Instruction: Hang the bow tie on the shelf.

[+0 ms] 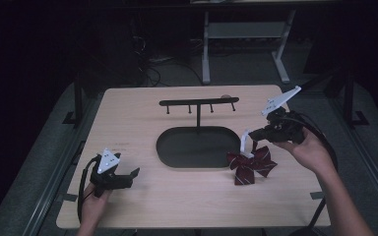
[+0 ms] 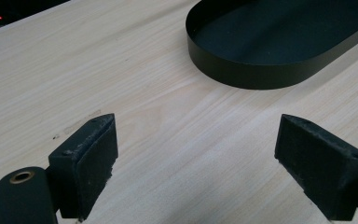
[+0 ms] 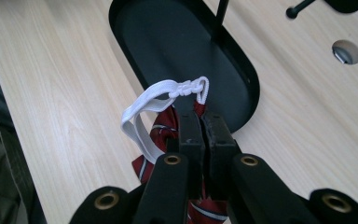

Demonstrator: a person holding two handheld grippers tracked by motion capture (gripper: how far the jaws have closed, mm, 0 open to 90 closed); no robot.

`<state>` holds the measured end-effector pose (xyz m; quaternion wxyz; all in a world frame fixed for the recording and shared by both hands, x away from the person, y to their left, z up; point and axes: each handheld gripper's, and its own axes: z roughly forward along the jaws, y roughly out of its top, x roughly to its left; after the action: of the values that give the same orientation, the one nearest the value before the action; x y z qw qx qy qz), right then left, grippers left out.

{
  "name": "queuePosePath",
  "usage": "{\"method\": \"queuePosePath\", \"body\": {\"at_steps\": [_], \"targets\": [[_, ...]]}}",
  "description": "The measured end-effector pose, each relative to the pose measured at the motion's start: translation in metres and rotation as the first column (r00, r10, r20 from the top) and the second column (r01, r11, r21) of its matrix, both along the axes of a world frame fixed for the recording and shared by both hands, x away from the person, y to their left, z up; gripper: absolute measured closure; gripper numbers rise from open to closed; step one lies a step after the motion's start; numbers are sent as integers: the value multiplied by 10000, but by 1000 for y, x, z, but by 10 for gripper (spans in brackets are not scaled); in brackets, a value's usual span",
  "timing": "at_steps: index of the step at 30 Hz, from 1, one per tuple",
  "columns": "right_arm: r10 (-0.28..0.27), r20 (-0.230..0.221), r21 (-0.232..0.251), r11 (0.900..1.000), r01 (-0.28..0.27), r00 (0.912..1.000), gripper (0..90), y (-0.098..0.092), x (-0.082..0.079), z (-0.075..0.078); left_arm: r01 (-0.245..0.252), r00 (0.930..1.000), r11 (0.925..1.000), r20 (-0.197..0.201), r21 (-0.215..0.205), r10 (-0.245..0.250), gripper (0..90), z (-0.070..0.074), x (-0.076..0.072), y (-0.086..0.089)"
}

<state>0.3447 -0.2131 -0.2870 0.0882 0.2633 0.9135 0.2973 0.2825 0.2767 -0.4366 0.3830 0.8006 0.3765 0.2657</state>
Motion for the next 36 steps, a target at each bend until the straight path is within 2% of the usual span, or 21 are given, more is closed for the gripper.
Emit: {"method": "queuePosePath", "body": {"at_steps": [26,36], "targets": [[-39,544,-267,9996,53,9985,877,17,21,32,-1,10000,10000,36,-53,1,131,0,0,0],[-127,590,-355,9993,148,9982,877,22,32,38,-8,10000,10000,35,-47,8,131,0,0,0]]}}
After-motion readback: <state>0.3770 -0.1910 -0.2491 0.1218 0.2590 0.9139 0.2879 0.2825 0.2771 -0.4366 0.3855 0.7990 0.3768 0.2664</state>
